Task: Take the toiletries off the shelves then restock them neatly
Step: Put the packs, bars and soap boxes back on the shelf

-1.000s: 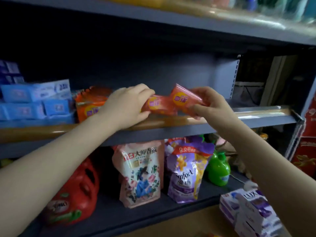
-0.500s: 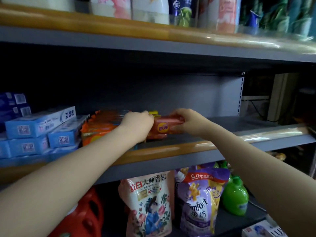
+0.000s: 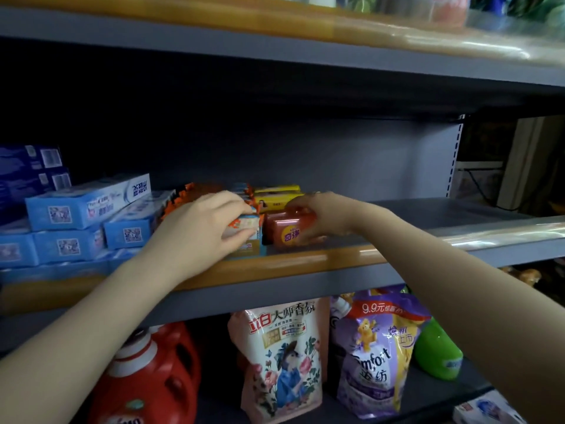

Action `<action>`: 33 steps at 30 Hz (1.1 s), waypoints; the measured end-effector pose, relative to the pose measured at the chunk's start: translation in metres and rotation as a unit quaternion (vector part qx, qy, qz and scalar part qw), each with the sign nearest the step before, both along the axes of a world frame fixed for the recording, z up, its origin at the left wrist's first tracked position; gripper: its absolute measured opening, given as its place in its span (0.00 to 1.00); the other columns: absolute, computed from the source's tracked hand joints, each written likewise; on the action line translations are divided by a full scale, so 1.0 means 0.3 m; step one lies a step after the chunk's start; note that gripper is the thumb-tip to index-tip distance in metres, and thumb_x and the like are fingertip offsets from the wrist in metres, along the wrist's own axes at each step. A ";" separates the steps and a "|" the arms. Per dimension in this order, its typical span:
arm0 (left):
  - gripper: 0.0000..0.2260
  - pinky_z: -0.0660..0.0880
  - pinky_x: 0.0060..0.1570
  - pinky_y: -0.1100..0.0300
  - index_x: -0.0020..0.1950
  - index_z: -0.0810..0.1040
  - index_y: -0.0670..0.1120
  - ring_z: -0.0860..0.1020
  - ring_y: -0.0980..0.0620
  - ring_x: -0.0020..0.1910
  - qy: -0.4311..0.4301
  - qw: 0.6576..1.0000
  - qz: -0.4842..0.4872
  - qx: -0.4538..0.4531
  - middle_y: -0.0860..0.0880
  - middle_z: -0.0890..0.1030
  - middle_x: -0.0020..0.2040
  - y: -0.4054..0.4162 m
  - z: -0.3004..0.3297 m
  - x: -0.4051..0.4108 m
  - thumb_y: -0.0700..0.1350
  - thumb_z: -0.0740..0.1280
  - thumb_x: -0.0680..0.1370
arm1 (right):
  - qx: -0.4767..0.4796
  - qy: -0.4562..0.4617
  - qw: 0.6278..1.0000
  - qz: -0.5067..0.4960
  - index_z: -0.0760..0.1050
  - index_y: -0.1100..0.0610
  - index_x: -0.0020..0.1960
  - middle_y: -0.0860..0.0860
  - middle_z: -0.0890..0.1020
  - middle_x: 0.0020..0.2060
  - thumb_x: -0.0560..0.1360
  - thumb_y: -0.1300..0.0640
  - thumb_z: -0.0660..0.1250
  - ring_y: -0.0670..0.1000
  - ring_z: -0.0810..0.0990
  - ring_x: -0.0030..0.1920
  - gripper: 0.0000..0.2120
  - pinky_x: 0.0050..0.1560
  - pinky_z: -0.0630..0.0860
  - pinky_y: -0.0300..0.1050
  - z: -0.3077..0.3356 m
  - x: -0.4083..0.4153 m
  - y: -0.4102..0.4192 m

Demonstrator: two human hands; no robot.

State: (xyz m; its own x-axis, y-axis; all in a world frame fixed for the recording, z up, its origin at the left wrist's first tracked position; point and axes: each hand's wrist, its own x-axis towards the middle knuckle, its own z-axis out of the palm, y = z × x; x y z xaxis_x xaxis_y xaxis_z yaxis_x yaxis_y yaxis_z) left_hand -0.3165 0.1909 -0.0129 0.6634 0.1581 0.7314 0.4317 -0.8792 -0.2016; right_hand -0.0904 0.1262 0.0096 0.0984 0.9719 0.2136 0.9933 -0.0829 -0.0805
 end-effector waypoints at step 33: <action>0.09 0.75 0.42 0.53 0.43 0.80 0.42 0.74 0.46 0.46 0.060 0.969 -0.237 0.046 0.45 0.80 0.43 -0.326 -0.379 0.201 0.43 0.61 0.74 | 0.022 0.045 0.999 -0.018 0.79 0.60 0.51 0.53 0.81 0.43 0.72 0.62 0.67 0.53 0.79 0.42 0.08 0.46 0.73 0.44 -0.497 -0.009 -0.711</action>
